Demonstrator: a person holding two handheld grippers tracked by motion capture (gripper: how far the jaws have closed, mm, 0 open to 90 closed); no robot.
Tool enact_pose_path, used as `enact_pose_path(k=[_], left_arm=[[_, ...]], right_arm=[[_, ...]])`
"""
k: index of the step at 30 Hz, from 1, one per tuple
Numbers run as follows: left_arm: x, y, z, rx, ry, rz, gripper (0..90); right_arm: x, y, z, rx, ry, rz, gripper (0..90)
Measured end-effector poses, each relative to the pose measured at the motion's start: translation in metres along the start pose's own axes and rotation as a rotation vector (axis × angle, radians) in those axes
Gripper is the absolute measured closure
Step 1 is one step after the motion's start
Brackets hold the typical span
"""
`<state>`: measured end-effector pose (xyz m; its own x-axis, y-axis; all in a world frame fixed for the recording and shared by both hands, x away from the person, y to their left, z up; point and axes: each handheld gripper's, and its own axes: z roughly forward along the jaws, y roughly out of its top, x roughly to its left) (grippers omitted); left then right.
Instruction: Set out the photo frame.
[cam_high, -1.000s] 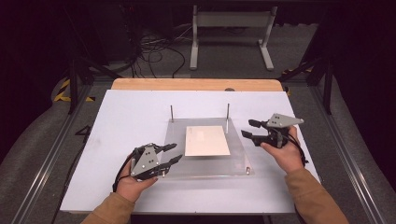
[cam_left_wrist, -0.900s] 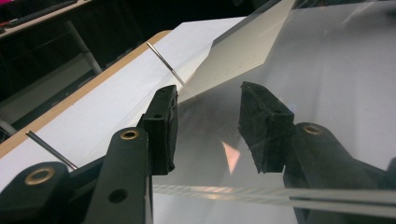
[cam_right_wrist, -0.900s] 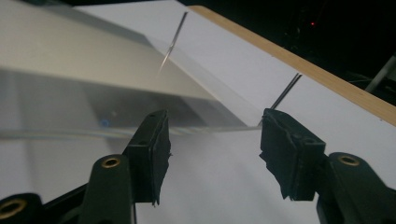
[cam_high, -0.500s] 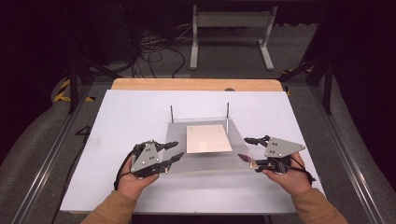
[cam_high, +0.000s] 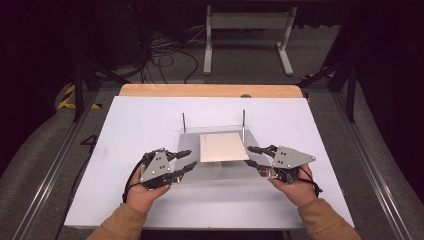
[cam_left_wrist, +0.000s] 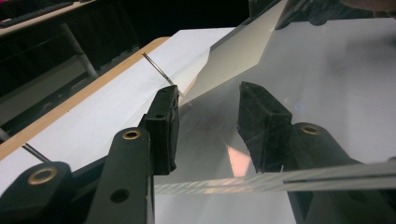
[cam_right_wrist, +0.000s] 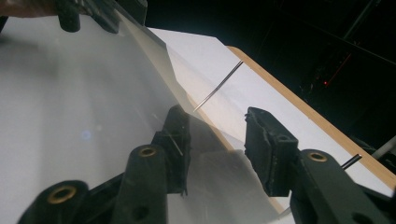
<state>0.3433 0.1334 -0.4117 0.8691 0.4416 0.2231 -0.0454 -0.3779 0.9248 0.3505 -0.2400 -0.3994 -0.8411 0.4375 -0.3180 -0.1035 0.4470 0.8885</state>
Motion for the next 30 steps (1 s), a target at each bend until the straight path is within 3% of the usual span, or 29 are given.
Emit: enact_pose_path(k=[9,17,21,22,23,30], left_arm=[[0.001,0.002,-0.002,0.004,0.006,0.005,57.7],[0.006,0.014,-0.007,-0.019,0.026,0.037,57.5],[0.008,0.028,-0.012,-0.035,0.032,0.076,57.5],[0.01,0.032,-0.015,-0.055,0.03,0.066,57.6],[0.01,0.035,-0.016,-0.057,0.028,0.069,58.2],[0.011,0.06,-0.027,-0.1,0.059,0.123,58.5]], right_arm=[[0.001,0.002,0.001,0.0,-0.004,0.015,59.7],[-0.003,0.012,0.0,-0.006,-0.005,0.054,60.1],[-0.009,0.02,-0.004,-0.01,0.02,0.078,61.7],[-0.01,0.022,-0.005,-0.021,0.022,0.074,62.3],[-0.01,0.026,-0.008,-0.039,-0.003,0.035,62.8],[-0.012,0.051,-0.02,-0.04,0.019,0.028,67.0]])
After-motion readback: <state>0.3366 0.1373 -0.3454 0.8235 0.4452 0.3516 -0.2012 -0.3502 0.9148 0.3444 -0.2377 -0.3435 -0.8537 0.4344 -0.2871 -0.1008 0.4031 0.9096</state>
